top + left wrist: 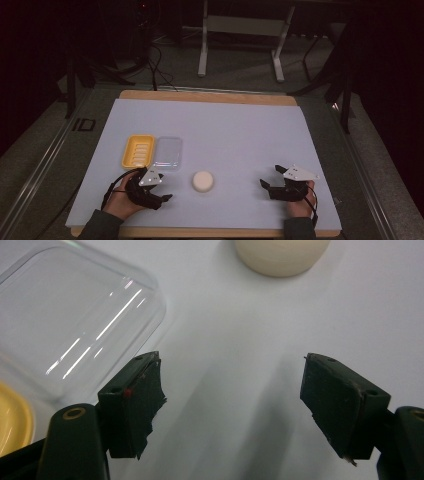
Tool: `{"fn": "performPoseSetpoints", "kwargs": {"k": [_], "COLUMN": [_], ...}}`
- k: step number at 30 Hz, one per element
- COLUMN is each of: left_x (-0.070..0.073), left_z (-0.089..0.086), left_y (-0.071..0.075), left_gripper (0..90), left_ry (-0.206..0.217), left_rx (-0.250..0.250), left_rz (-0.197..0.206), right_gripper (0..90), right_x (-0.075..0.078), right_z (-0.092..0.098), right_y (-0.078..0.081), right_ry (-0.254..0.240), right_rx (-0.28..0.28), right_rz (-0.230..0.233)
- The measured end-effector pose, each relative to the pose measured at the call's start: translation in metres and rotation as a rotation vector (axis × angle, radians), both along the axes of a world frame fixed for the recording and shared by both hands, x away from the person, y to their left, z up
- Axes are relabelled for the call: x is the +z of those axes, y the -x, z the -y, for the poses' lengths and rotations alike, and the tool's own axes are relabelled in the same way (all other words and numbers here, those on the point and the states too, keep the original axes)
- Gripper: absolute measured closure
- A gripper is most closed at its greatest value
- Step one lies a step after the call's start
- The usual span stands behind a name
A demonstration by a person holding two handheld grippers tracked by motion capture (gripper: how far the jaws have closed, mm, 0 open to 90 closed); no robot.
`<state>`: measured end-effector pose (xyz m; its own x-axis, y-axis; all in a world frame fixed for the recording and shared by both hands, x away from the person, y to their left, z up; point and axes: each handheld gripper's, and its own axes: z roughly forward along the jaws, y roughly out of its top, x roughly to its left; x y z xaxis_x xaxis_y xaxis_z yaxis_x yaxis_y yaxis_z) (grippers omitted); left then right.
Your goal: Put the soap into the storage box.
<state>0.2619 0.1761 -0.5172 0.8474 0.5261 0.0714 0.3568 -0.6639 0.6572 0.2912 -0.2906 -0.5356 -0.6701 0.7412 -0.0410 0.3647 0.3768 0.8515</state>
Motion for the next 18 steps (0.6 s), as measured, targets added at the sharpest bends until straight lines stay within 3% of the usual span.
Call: {"fn": "performPoseSetpoints", "kwargs": {"k": [18], "left_x": [0.010], "left_z": [0.017], "left_y": [-0.015], "left_gripper": [25.1], "left_ry": [-0.075], "left_rx": [-0.084], "left_rz": [-0.010], "right_gripper": [17.9], "right_x": [0.000], "right_z": [0.000], "right_y": [0.001], "right_ry": [0.000], "right_rx": [-0.002], "right_rz": [0.005]}}
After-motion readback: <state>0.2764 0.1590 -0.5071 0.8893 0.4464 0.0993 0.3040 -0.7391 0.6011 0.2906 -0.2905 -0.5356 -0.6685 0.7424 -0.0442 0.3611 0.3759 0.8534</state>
